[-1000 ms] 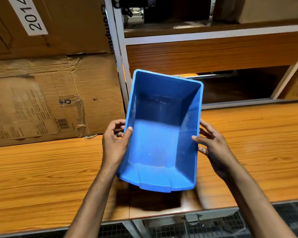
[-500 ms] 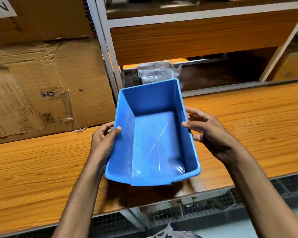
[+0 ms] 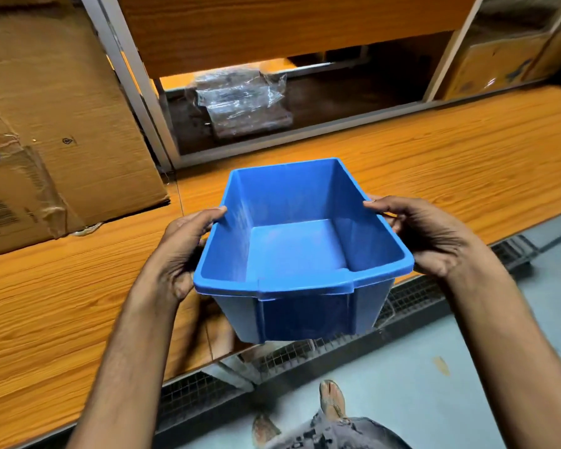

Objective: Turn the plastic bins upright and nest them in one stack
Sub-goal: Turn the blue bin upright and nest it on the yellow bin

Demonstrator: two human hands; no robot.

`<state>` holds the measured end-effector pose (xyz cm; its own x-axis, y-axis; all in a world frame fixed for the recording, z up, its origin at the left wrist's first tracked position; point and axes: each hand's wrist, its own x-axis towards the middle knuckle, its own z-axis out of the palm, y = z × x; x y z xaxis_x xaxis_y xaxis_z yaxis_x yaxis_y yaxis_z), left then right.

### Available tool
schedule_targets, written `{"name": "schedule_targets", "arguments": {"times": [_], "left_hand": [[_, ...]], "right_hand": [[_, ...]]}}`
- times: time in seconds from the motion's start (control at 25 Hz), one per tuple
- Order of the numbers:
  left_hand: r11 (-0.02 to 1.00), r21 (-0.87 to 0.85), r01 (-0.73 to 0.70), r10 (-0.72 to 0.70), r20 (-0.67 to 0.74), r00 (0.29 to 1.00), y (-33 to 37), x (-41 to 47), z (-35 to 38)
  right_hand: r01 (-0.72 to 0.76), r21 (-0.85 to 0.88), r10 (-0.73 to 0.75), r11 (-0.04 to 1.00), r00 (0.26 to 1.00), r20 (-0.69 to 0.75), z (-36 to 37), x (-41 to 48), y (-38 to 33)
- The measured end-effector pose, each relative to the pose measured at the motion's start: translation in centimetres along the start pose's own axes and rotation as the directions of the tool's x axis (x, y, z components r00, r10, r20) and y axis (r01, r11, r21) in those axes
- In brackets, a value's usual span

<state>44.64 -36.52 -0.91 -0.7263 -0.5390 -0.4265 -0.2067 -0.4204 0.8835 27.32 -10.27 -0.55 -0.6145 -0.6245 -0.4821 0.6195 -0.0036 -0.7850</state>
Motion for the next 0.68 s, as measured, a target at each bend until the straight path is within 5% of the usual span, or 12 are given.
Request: {"name": "schedule_targets", "arguments": {"times": [0.48, 0.68], "left_hand": [[0.958, 0.287, -0.020, -0.087, 0.354, 0.931, -5.5, -1.5, 13.9], [0.921, 0.375, -0.108, -0.105, 0.504, 0.857, -11.6, -5.6, 24.2]], "right_hand": [[0.167, 0.113, -0.135, 0.980, 0.960, -0.245, -13.8, -14.2, 3.0], [0.212, 0.053, -0.156, 0.976, 0.843, -0.514, -23.6, -21.5, 6.4]]}}
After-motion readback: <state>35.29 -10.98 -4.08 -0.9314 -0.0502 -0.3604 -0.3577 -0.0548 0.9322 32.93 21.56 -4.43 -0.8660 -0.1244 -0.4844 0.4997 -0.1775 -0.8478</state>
